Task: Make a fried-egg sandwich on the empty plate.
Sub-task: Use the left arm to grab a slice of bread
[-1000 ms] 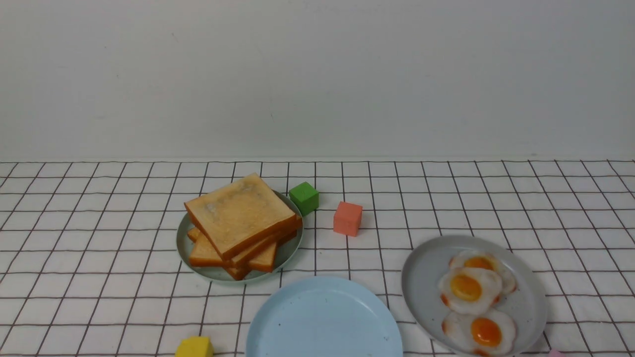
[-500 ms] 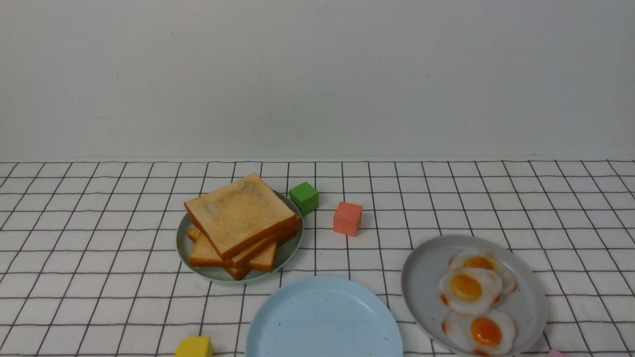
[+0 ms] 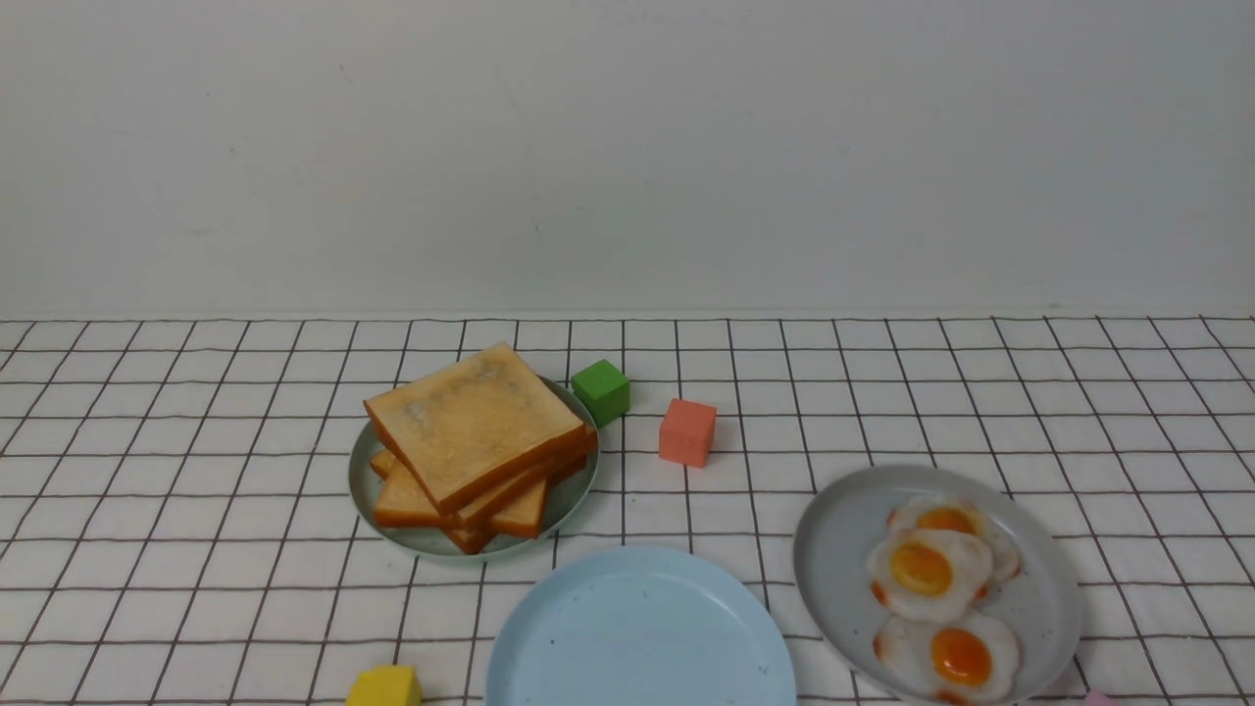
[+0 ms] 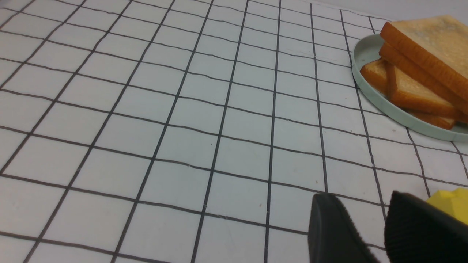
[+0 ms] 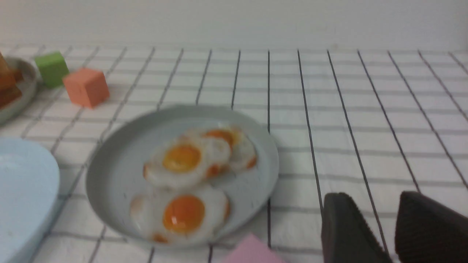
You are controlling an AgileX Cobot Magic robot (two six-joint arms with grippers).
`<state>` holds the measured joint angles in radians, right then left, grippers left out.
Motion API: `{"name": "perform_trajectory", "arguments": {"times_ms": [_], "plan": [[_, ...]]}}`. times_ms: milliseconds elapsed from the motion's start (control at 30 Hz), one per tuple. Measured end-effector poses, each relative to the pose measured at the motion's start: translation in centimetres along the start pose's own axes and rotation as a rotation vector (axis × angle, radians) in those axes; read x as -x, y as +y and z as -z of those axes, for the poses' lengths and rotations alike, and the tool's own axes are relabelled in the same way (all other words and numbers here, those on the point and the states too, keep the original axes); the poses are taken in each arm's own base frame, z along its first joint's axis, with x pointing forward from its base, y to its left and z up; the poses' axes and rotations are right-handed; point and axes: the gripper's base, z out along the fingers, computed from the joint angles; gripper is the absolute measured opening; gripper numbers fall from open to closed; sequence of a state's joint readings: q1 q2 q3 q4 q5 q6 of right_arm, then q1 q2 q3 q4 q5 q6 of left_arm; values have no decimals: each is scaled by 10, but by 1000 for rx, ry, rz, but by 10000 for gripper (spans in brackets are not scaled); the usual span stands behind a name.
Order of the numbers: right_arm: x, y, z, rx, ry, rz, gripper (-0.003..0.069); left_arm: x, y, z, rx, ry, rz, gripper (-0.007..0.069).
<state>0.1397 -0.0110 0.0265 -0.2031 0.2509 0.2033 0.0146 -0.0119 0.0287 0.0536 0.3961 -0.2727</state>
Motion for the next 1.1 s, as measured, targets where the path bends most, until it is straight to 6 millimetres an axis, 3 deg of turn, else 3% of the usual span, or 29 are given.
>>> {"name": "perform_trajectory", "arguments": {"times_ms": [267,733,900,1033,1100], "plan": [[34,7,7,79,-385,2,241,0,0,0,0,0,0,238],[47,10,14,127,-543,-44,241,2,-1,0,-8,-21,6,238],[58,12,22,210,-679,-178,241,17,-6,2,-82,-187,129,238],[72,12,28,243,-704,-263,241,36,-10,8,-187,-375,395,238],[90,10,36,248,-724,-305,241,49,-9,15,-247,-537,500,238]]}}
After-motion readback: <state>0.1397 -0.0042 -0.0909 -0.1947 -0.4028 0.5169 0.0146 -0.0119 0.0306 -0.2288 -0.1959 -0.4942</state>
